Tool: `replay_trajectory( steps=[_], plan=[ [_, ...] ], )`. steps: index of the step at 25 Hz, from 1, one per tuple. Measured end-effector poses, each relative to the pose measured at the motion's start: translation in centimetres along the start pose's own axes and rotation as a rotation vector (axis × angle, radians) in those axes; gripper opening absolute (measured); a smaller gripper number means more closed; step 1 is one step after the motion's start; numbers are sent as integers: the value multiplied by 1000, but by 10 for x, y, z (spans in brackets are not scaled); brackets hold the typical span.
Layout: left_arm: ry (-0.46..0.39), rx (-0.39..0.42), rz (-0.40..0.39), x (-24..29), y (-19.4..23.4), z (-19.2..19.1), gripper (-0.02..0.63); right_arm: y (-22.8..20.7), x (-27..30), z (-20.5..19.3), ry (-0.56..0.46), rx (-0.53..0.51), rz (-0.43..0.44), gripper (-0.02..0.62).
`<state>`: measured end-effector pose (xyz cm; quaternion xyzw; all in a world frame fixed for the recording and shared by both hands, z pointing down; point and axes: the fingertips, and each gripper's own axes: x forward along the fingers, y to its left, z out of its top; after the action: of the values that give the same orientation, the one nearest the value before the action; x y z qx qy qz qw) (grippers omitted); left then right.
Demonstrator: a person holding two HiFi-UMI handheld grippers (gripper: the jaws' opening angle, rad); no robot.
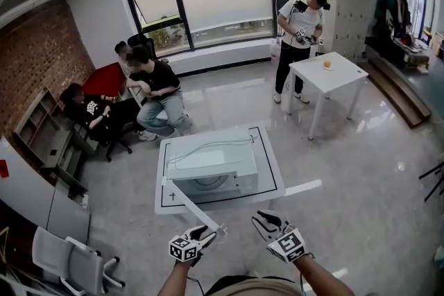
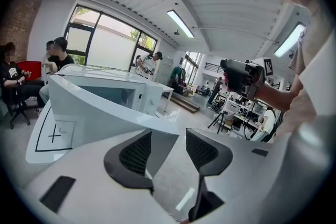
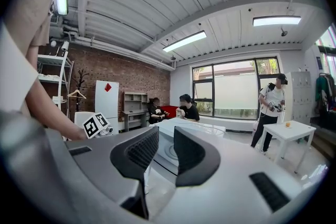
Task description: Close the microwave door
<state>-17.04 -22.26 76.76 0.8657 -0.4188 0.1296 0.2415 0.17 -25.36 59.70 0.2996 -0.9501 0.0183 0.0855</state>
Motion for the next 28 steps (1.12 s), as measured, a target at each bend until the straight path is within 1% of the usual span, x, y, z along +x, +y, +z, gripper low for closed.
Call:
replay_trajectory(
  steps=[5, 8, 18, 28],
  plan=[
    [9, 7, 52, 17, 7, 9, 216, -11, -11, -1, -6, 12, -39, 94],
    [8, 8, 67, 27, 10, 14, 212, -14, -16, -2, -5, 16, -56, 94],
    [-10, -20, 65, 61, 17, 38, 212, -28, -12, -6, 7, 18, -84, 94],
    [-23, -11, 70, 97, 35, 67, 212, -49, 13, -5, 19, 13, -77, 94]
  ],
)
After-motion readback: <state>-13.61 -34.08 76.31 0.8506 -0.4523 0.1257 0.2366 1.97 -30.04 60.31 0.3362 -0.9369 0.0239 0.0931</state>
